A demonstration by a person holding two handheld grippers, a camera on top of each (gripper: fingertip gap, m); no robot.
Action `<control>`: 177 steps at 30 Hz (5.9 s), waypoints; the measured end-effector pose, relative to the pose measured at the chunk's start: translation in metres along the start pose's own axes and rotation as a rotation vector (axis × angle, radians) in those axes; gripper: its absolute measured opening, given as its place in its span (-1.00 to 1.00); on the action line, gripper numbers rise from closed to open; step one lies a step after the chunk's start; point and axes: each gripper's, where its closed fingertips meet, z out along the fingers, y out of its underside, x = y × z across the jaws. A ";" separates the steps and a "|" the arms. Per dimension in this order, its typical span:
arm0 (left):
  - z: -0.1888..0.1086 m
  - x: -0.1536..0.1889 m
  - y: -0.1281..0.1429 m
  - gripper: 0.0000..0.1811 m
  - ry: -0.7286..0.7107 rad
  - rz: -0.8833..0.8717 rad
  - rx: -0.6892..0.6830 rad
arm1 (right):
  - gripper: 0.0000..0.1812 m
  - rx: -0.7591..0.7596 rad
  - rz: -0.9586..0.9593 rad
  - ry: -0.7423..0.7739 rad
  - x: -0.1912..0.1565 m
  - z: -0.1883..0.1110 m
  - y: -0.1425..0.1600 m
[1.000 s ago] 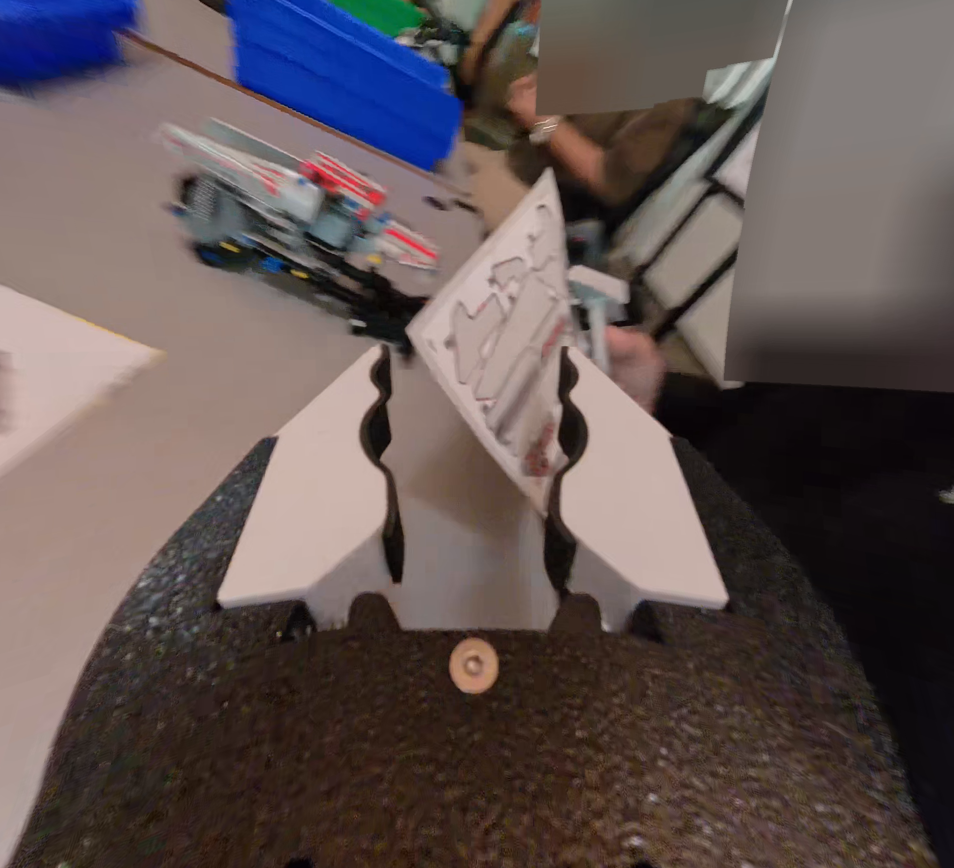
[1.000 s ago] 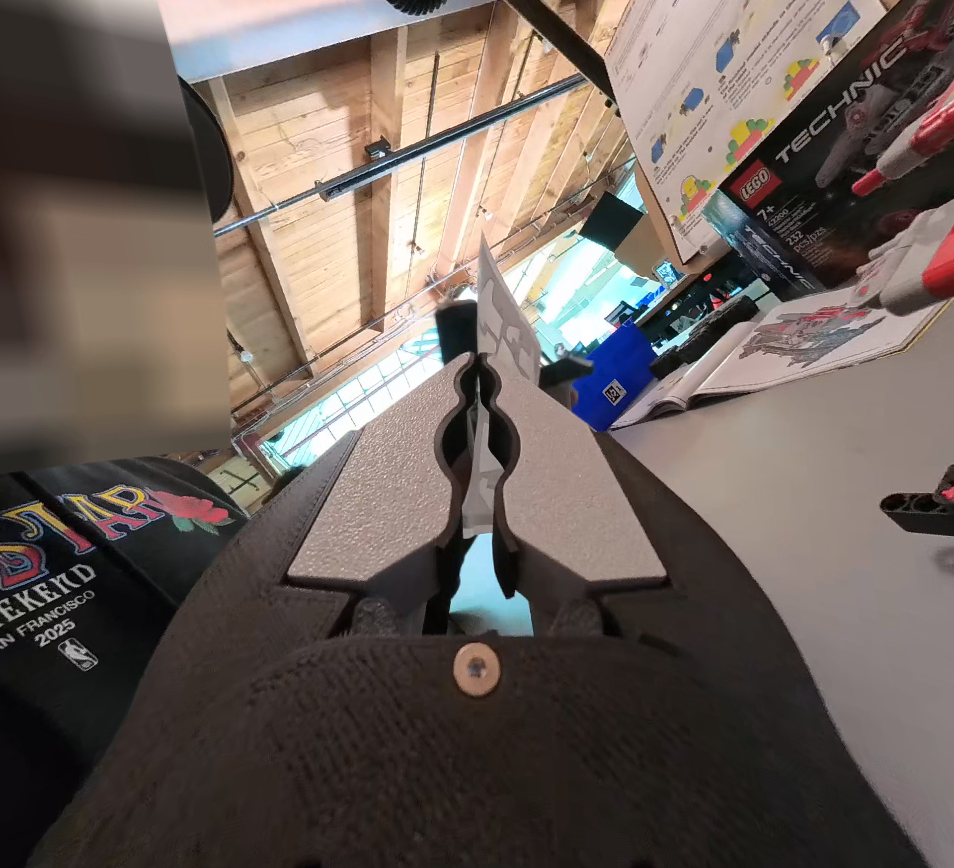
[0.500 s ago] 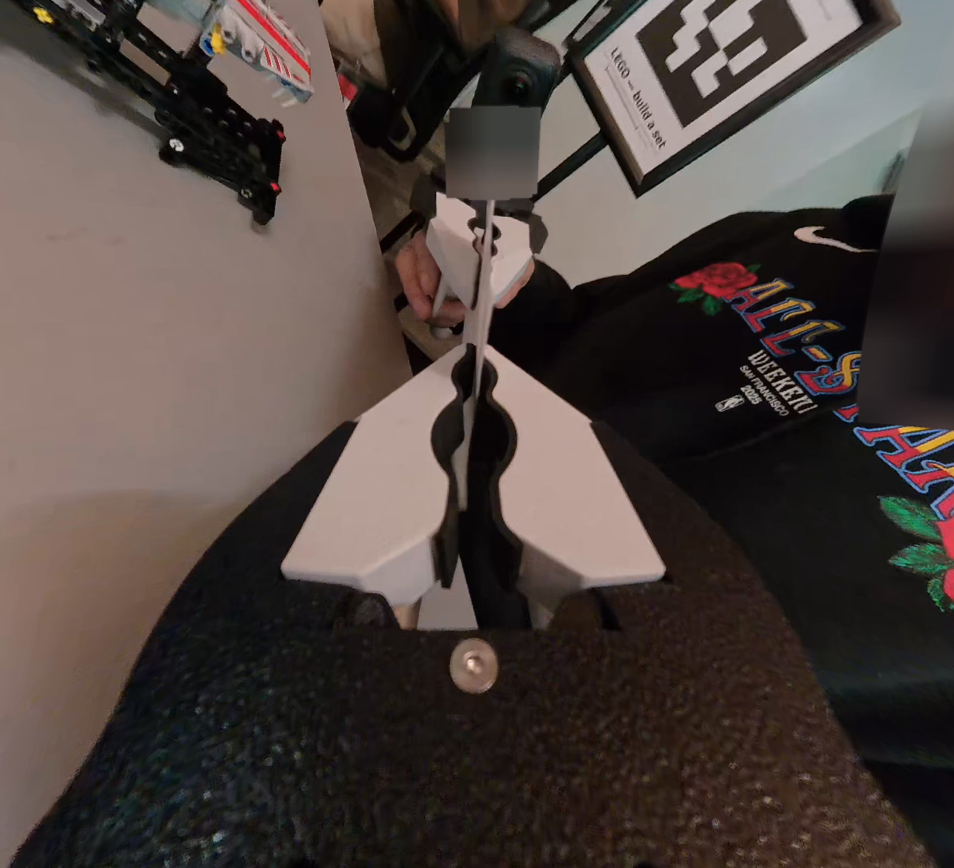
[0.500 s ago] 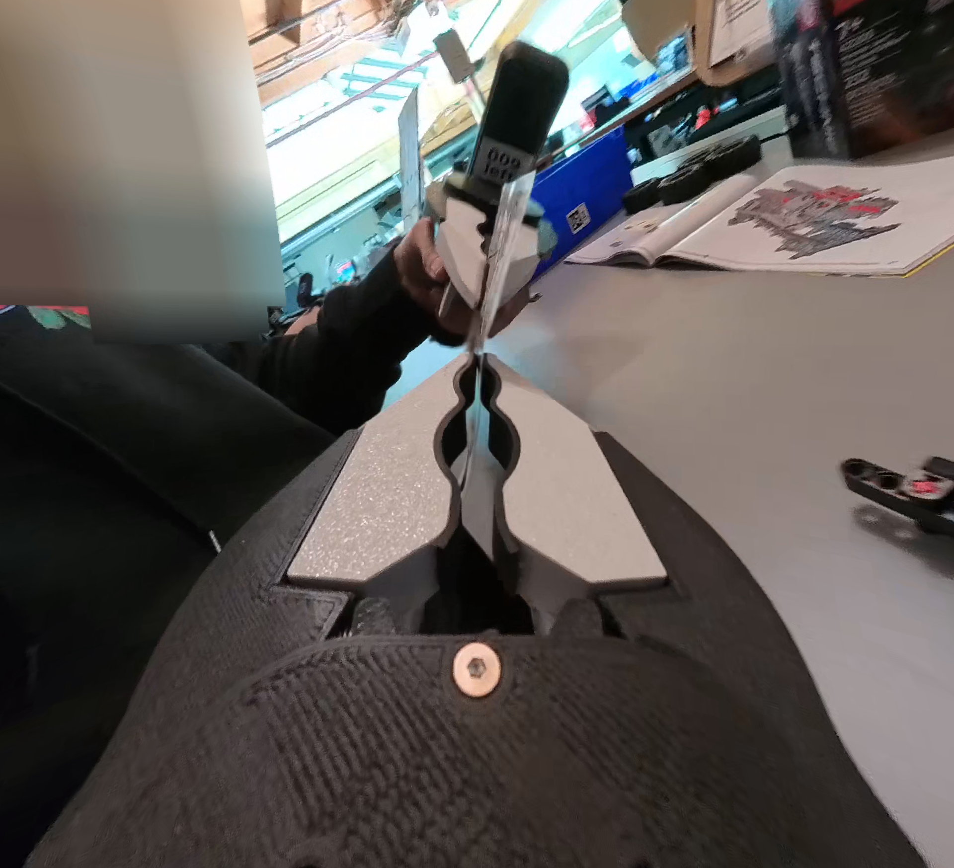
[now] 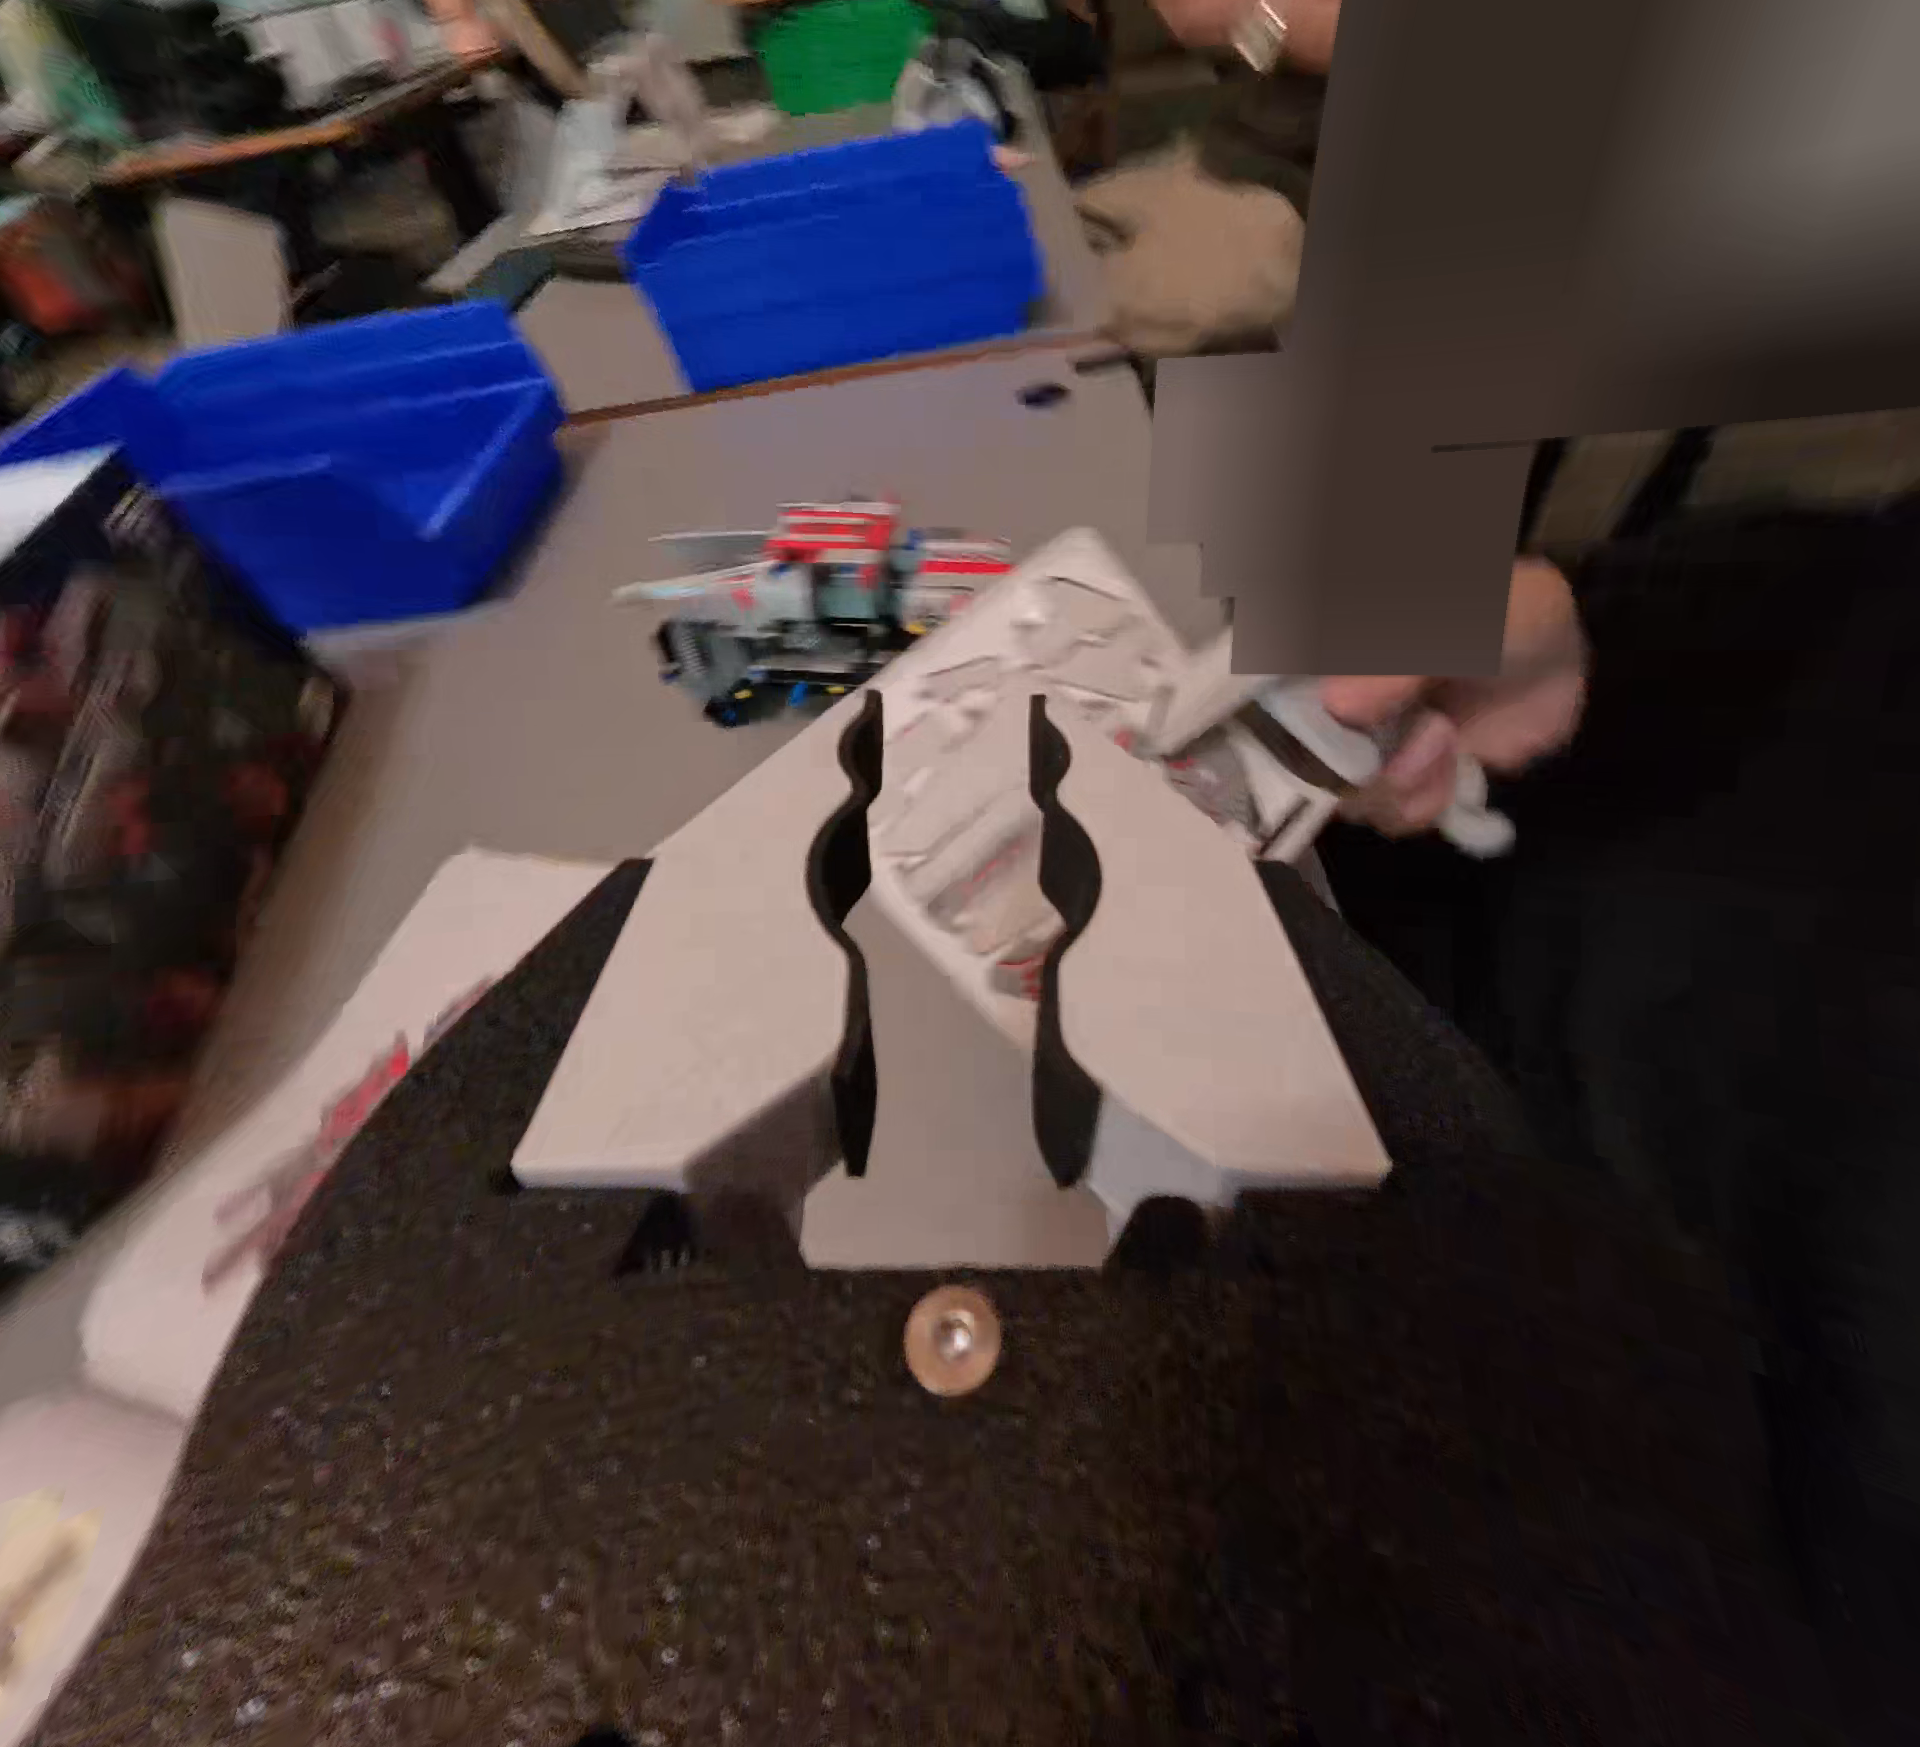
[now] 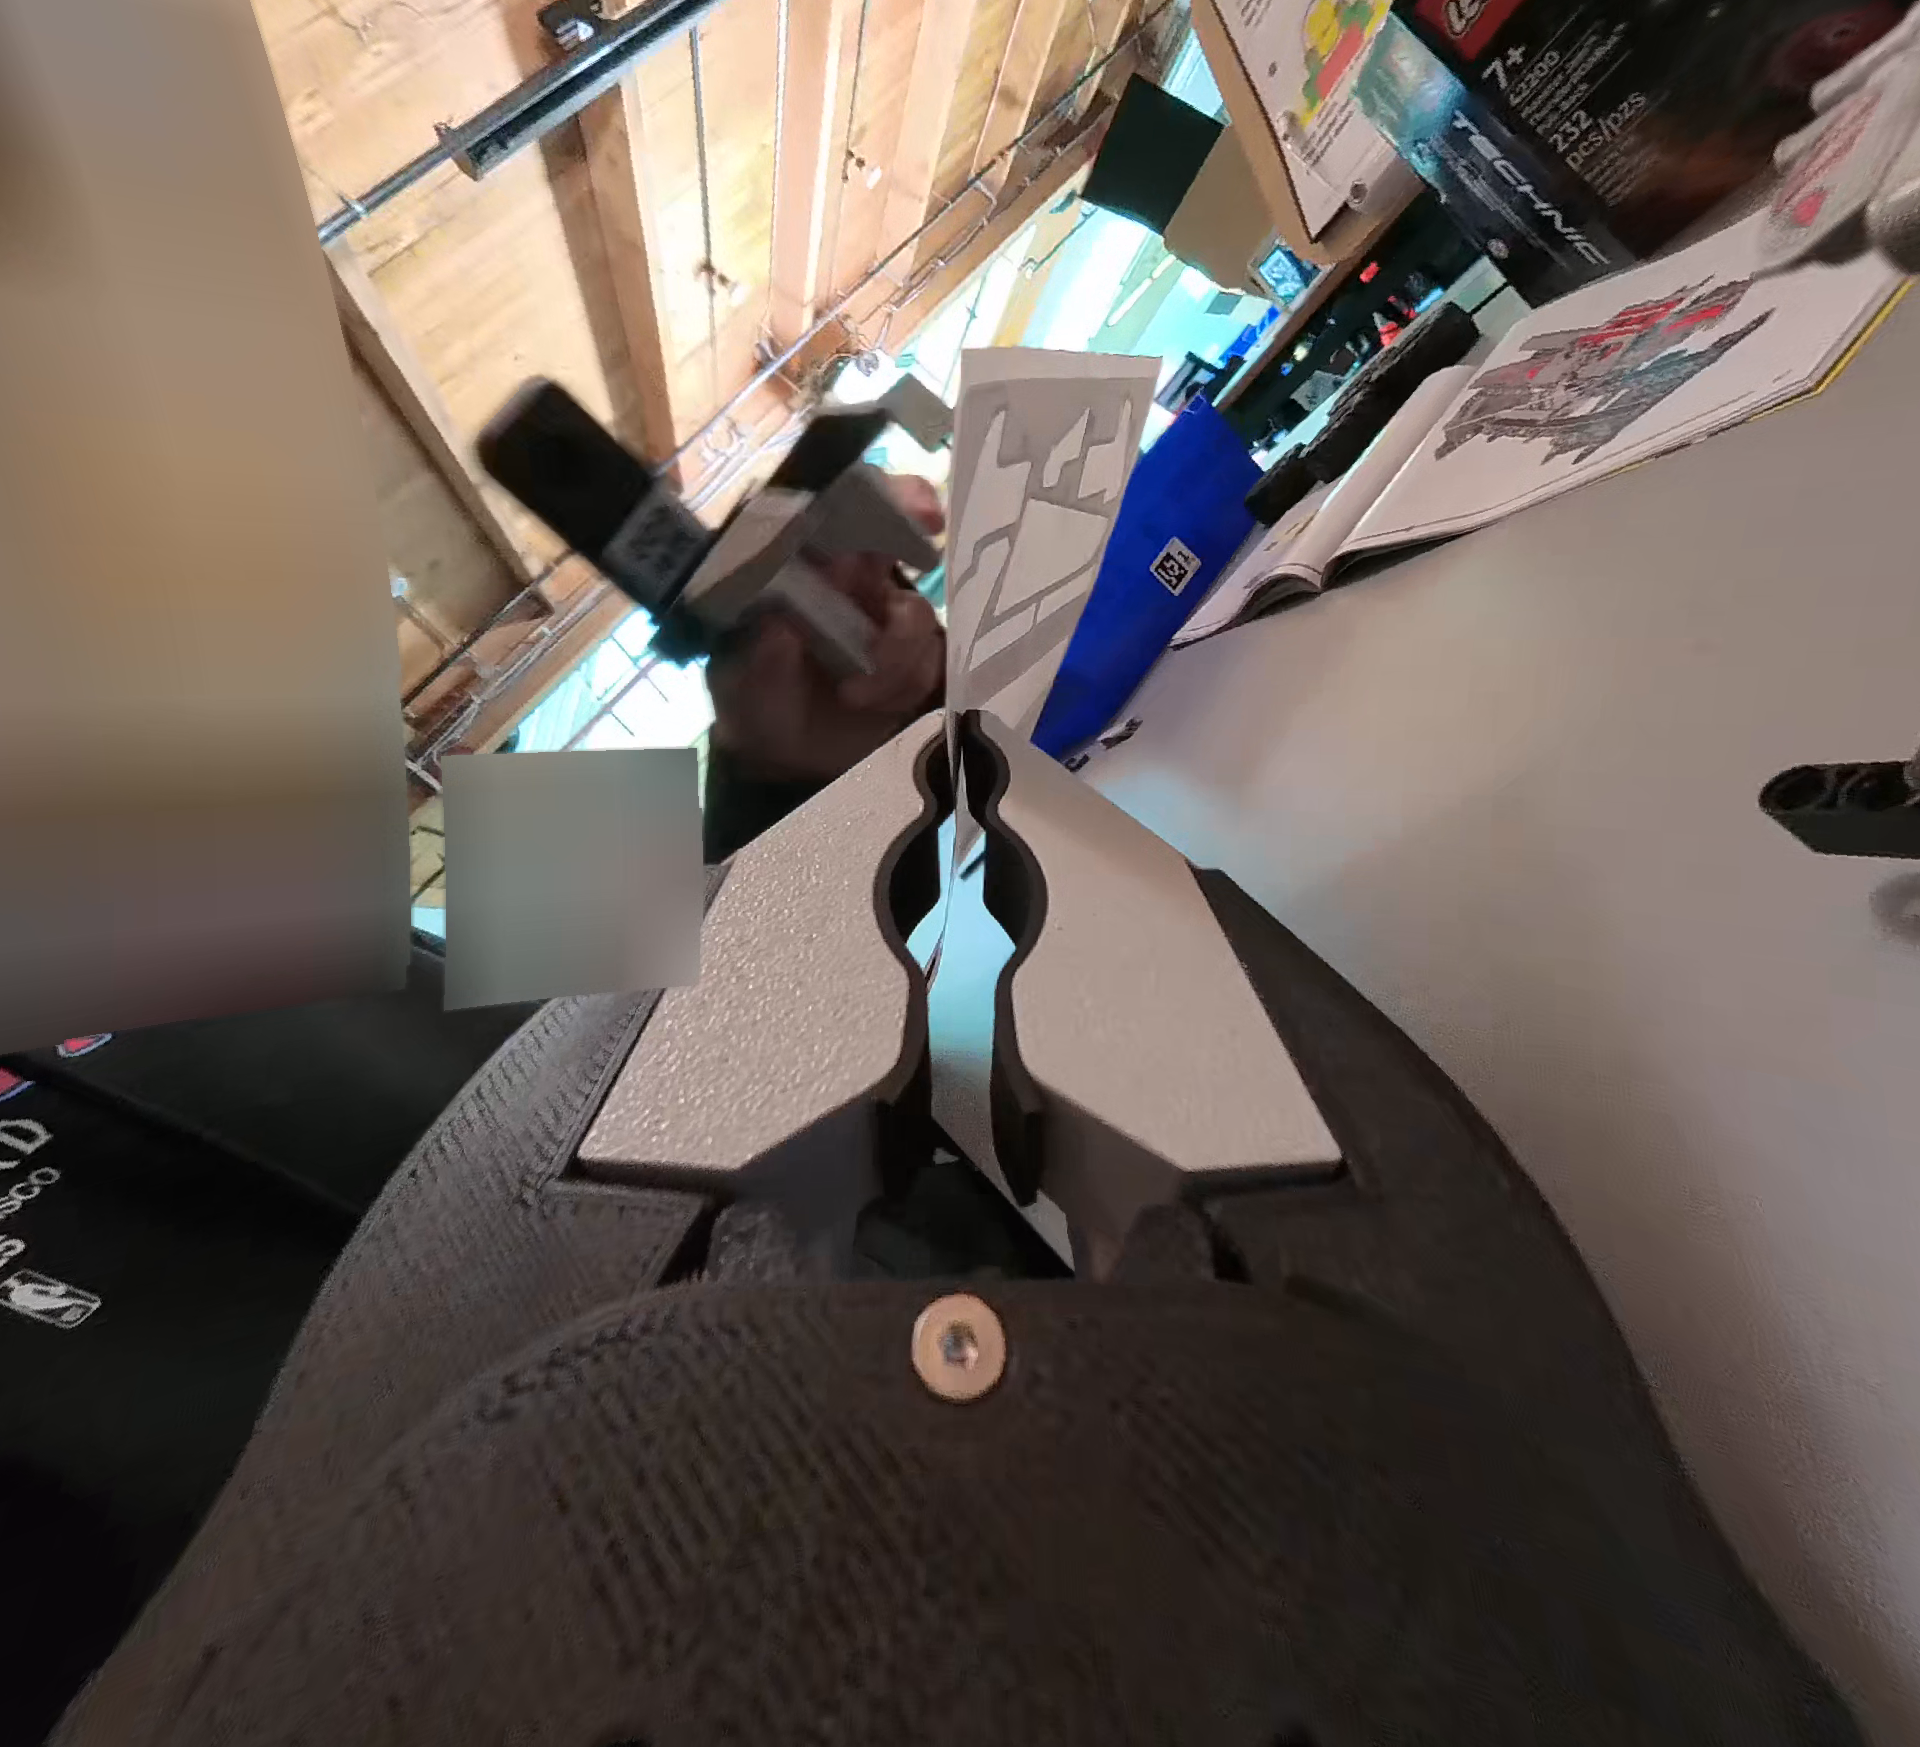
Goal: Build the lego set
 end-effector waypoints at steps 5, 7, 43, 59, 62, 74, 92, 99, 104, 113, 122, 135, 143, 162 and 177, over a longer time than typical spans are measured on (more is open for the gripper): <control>0.027 0.062 0.024 -0.61 0.147 0.344 -0.176 | -1.00 0.028 0.030 -0.046 -0.010 0.004 0.000; 0.034 0.066 0.031 -0.60 0.156 0.363 -0.202 | -1.00 0.034 0.029 -0.055 -0.013 0.004 0.000; 0.030 0.085 0.024 -0.92 0.383 0.299 -0.205 | -1.00 -0.144 -0.791 -0.003 -0.042 0.000 0.013; 0.032 0.078 0.035 -0.88 0.388 0.334 -0.254 | -1.00 -0.239 -0.782 0.062 -0.027 -0.001 0.020; 0.030 0.074 0.030 -0.91 0.370 0.334 -0.224 | -1.00 -0.226 -0.743 0.052 -0.028 -0.001 0.019; 0.034 0.077 0.035 -0.91 0.390 0.378 -0.270 | -1.00 -0.193 -0.639 0.039 -0.025 -0.001 0.014; 0.031 0.093 0.023 -0.92 0.573 0.208 -0.174 | -1.00 -0.167 -0.675 -0.123 -0.044 -0.009 0.017; 0.031 0.088 0.016 -0.81 0.537 0.199 -0.153 | -1.00 -0.155 -0.663 -0.112 -0.043 -0.006 0.017; 0.031 0.084 0.015 -0.86 0.482 0.256 -0.171 | -1.00 -0.128 -0.631 -0.100 -0.042 -0.007 0.011; 0.036 0.090 0.025 -0.89 0.486 0.302 -0.223 | -1.00 -0.132 -0.643 -0.106 -0.042 -0.006 0.014; 0.033 0.095 0.028 -0.92 0.551 0.280 -0.233 | -1.00 -0.167 -0.760 -0.120 -0.044 -0.008 0.019; 0.024 0.100 0.035 -0.91 0.688 0.104 -0.229 | -1.00 -0.269 -1.032 -0.061 -0.041 -0.006 0.033; 0.019 0.102 0.037 -0.91 0.748 0.022 -0.223 | -1.00 -0.301 -1.129 -0.052 -0.041 -0.005 0.038; 0.014 0.103 0.044 -0.98 0.820 -0.056 -0.256 | -1.00 -0.369 -1.250 -0.038 -0.037 -0.005 0.048; 0.018 0.067 0.027 -1.00 0.643 -0.060 -0.129 | -1.00 -0.278 -1.027 0.013 -0.030 -0.008 0.029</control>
